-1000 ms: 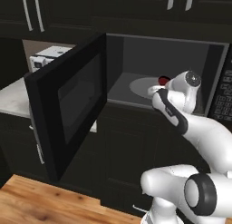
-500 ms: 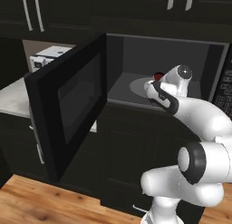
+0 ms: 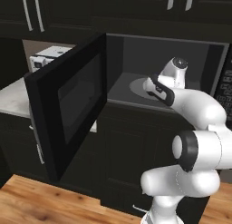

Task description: Place the microwavable item in the microwave. Then, close the microwave door and press the start button.

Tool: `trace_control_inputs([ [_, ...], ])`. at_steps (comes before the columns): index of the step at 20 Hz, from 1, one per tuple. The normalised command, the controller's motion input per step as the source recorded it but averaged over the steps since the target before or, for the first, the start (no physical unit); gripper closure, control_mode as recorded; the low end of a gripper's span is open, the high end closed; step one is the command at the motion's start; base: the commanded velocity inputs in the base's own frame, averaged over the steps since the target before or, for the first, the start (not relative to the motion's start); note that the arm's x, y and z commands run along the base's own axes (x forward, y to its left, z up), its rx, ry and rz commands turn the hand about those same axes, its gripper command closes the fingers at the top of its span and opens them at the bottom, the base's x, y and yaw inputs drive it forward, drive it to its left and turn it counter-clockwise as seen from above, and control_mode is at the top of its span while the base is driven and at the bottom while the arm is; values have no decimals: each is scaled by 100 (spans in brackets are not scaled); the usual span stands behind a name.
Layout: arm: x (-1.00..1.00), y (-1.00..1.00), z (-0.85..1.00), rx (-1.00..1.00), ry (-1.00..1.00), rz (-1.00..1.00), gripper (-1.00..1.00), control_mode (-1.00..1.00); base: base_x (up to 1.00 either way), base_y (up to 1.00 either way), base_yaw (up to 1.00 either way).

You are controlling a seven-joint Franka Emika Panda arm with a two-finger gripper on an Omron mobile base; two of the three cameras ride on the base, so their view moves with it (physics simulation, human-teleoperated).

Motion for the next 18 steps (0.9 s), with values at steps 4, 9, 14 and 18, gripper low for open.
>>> trace_control_inputs([
  [4,3,0,-16,0,15,-2,100,-100,0,0,0],
  [9,18,-12,-10,0,18,-2,100,-100,0,0,0],
  [14,14,-13,-19,0,13,-1,100,-100,0,0,0],
  [18,15,-16,-17,0,8,0,100,-100,0,0,0],
])
